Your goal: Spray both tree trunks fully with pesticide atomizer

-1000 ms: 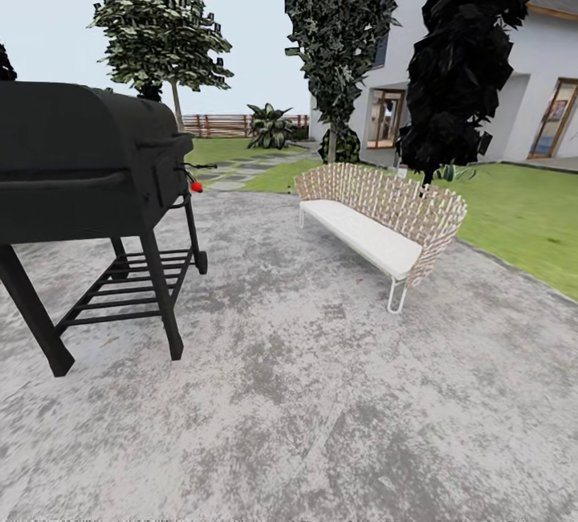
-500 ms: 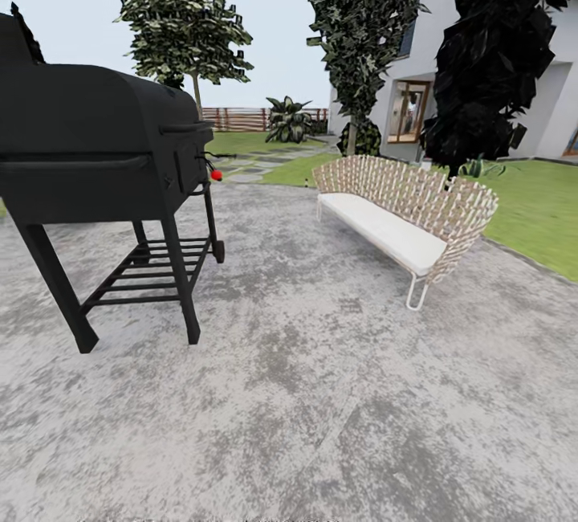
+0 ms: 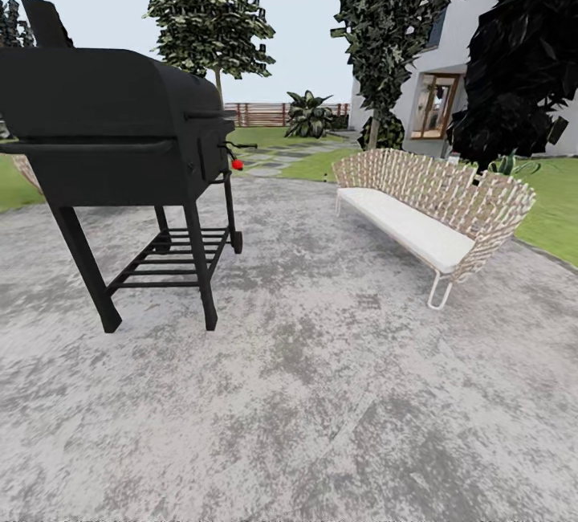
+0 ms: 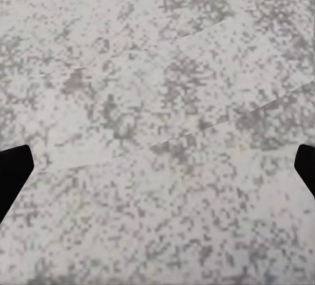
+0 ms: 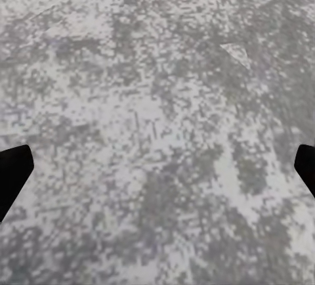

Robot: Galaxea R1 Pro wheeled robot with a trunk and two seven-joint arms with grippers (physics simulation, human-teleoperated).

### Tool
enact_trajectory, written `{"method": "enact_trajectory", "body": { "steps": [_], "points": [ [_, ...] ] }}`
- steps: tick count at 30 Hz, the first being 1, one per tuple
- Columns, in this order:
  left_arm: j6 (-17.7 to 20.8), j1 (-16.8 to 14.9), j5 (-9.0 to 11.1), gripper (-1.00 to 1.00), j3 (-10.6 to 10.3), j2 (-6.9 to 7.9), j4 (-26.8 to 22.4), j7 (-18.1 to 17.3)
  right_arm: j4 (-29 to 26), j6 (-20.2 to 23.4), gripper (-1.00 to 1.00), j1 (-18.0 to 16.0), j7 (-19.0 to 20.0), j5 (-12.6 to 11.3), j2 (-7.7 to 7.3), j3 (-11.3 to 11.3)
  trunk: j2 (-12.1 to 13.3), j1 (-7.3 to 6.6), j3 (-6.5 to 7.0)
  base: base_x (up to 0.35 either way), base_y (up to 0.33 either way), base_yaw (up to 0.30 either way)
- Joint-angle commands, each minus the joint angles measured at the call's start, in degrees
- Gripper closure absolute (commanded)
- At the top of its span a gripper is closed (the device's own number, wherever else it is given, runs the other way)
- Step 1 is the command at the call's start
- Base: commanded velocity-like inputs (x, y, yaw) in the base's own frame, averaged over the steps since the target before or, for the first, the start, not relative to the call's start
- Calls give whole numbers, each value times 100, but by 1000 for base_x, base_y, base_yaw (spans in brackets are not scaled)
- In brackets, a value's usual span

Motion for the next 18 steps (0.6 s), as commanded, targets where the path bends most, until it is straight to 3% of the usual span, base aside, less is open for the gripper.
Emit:
{"method": "enact_trajectory", "body": {
  "steps": [1, 5, 12, 18],
  "points": [
    [-19, -3, -1, -100, 11, -1, 5, 4, 6, -19, -100, -3, 1, 2, 0, -5, -43, 21, -24, 0, 0, 25],
    [-19, -3, -1, -100, 8, -2, 3, 4, 17, -21, -100, -3, -11, 11, -19, -13, -204, 109, -98, 0, 0, 9],
    [-19, -3, 14, -100, 2, -2, -7, 4, 16, -22, -100, -3, -17, 13, -35, -18, -204, 109, -98, 15, 0, 1],
    [-19, -3, 10, -100, 3, 6, -4, 4, 20, -22, -100, -3, -17, 12, -35, -16, -204, 109, -98, 269, 0, 0]
  ]
}}
